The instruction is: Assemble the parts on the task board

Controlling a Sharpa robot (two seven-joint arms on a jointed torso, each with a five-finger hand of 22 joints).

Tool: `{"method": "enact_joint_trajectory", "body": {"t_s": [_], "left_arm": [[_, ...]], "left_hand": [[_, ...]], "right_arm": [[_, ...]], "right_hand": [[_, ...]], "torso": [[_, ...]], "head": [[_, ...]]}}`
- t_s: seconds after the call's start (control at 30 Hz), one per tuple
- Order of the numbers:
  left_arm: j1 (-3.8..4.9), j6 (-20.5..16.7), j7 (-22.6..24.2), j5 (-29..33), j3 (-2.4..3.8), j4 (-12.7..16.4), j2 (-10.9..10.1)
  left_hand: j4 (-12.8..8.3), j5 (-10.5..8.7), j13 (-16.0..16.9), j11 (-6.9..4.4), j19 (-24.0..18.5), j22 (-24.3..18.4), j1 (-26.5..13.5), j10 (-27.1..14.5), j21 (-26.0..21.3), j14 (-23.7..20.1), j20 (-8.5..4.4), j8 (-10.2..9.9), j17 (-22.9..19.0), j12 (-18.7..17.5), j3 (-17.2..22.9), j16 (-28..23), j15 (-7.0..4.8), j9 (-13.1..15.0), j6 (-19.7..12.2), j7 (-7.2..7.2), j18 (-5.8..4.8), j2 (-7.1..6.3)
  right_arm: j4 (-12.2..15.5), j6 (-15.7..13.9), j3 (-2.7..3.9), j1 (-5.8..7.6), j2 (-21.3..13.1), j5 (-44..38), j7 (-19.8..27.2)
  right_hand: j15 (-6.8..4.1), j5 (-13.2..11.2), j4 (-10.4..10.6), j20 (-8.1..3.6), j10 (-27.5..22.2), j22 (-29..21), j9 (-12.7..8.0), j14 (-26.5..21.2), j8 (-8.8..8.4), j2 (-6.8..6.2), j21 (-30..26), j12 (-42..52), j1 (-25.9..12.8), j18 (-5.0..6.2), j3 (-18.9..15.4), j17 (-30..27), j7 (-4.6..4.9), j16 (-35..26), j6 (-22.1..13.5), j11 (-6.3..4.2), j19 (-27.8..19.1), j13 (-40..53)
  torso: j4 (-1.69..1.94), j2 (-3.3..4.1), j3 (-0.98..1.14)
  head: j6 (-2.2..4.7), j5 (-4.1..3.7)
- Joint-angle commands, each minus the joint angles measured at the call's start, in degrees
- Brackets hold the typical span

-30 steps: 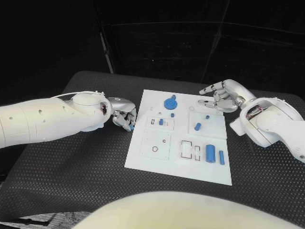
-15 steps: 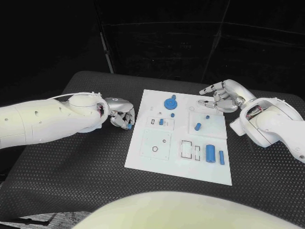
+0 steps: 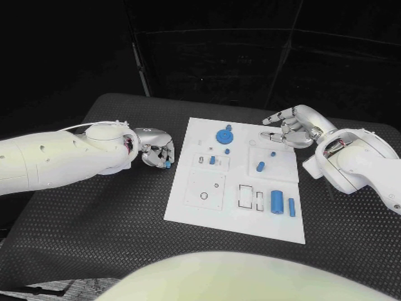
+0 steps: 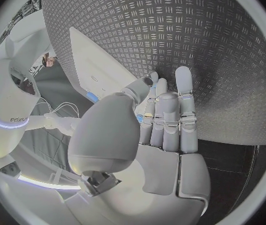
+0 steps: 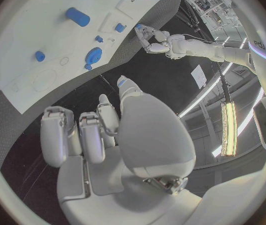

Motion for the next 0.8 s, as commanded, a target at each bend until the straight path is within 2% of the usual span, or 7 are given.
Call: {"method": "enact_joint_trajectory", "body": {"t_s": [0.03, 0.27, 0.43, 0.8], "left_arm": [[0.09, -0.8, 0.0, 2.2, 0.02, 0.1, 0.0], [0.1, -2.1, 0.8, 4.2, 0.02, -0.2, 0.1], [0.11, -3.3, 1.7, 7.9, 0.03, -0.4, -0.1], [0.55, -4.0, 4.1, 22.8, 0.03, -0.3, -1.2]], "left_hand": [[4.9, 0.18, -0.1, 0.23, -0.3, 0.0, -0.8, 0.3, -0.2, -0.2, 0.13, -0.5, 0.0, -0.4, 5.4, -0.4, 0.14, 1.1, 1.5, 1.66, 0.23, 0.14], [5.1, 0.07, 0.0, 0.3, -0.3, 0.0, -1.2, 0.3, -0.3, -0.1, 0.19, -0.7, 0.2, -0.7, 6.4, -0.3, 0.19, 1.1, 1.5, 1.71, 0.23, -0.08], [5.2, 0.04, 0.0, 0.31, -0.2, 0.0, -1.4, 0.3, -0.3, 0.0, 0.2, -0.8, 0.4, -0.8, 6.8, -0.1, 0.2, 1.1, 1.4, 1.73, 0.24, -0.07], [5.1, -0.1, 0.1, 0.33, -0.1, 0.1, -1.4, 0.3, -0.2, 0.5, 0.2, -0.9, 1.4, -1.0, 7.3, 0.7, 0.2, 1.1, 1.5, 1.79, 0.25, -0.29]], "right_arm": [[0.1, 0.3, 0.02, 0.07, 0.0, 0.1, 0.5], [0.1, 0.4, 0.02, 0.07, -0.1, 0.1, 0.4], [0.1, 0.4, 0.02, 0.07, -0.1, 0.1, 0.4], [0.0, 0.4, 0.01, 0.07, 0.0, 0.1, 0.4]], "right_hand": [[-0.07, 0.3, -0.1, -0.23, -0.1, 1.7, 0.0, 5.6, 0.25, 0.42, -0.2, 0.2, -0.3, 0.54, -0.3, 13.8, -0.03, -0.2, -0.3, 0.17, 0.0, 0.1], [-0.07, 0.3, -0.1, -0.23, -0.1, 1.7, 0.0, 5.6, 0.25, 0.42, -0.2, 0.2, -0.3, 0.54, -0.3, 13.8, -0.03, -0.2, -0.3, 0.17, 0.0, 0.1], [-0.07, 0.3, 0.0, -0.23, -0.1, 1.8, 0.0, 5.6, 0.26, 0.45, -0.2, 0.2, -0.4, 0.53, -0.3, 13.8, -0.03, -0.2, -0.2, 0.17, 0.0, 0.1], [-0.07, 0.3, 0.0, -0.23, -0.1, 1.8, 0.0, 5.6, 0.26, 0.45, -0.2, 0.2, -0.4, 0.53, -0.3, 13.8, -0.03, -0.2, -0.2, 0.17, 0.0, 0.1]], "torso": [[0.01, 0.04, 0.03], [0.08, 0.05, 0.01], [0.02, 0.05, 0.03], [0.05, 0.07, -0.01]], "head": [[0.01, -0.09], [0.01, -0.1], [0.01, -0.1], [0.01, -0.23]]}}
